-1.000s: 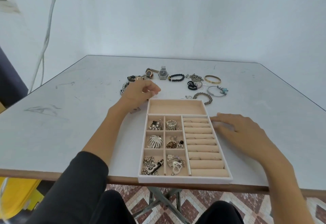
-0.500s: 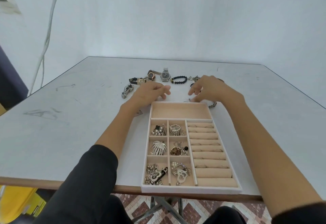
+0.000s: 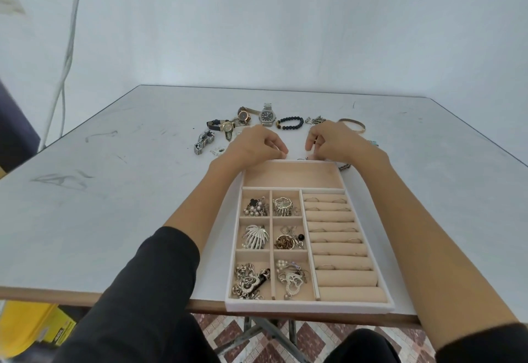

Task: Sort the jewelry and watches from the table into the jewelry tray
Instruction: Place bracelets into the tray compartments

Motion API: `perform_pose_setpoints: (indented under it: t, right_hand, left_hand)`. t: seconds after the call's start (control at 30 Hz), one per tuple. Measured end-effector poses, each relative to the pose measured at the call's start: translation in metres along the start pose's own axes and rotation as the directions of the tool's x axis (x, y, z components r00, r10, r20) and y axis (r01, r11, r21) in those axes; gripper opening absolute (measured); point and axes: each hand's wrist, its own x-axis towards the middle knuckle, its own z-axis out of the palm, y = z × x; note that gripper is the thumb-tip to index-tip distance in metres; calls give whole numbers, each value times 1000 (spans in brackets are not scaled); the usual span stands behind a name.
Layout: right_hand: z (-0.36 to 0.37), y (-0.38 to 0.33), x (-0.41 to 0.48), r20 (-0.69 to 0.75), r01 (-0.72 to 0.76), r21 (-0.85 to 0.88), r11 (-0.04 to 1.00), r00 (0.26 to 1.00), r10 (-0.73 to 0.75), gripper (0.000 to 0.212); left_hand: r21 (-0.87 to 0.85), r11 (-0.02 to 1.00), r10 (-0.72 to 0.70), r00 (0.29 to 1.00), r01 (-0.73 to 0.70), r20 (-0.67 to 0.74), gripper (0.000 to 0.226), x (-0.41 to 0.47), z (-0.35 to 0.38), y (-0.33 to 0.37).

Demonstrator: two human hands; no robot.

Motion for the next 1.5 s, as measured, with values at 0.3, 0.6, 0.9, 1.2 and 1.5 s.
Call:
perform_pose_setpoints:
  t: [0.3,0.6,0.9,1.2,1.5]
  right_hand:
    - [1,3,-6,10,17,43,999,1000,-17,7]
    - [-19,34,-10,-316,-24,493,870,926,204,10]
    - [-20,42,-9,-328,-82,555,827,893,309,22]
    - [-18,40,-10,-403,-20,533,846,873,274,10]
    - [-15,30,-14,-333,23,475,880,930,156,17]
  left_hand:
    - [-9,1000,-27,992,26,-120,18,-1,-2,-11]
    - [1,999,-40,993,41,-109,18,1,-1,-10]
    - [255,959,107,990,-128,96,33,33,20,31]
    - [478,867,146,989,-141,28,24,37,25,36]
    - [-3,990,142,979,-144,-147,14,10,-7,10]
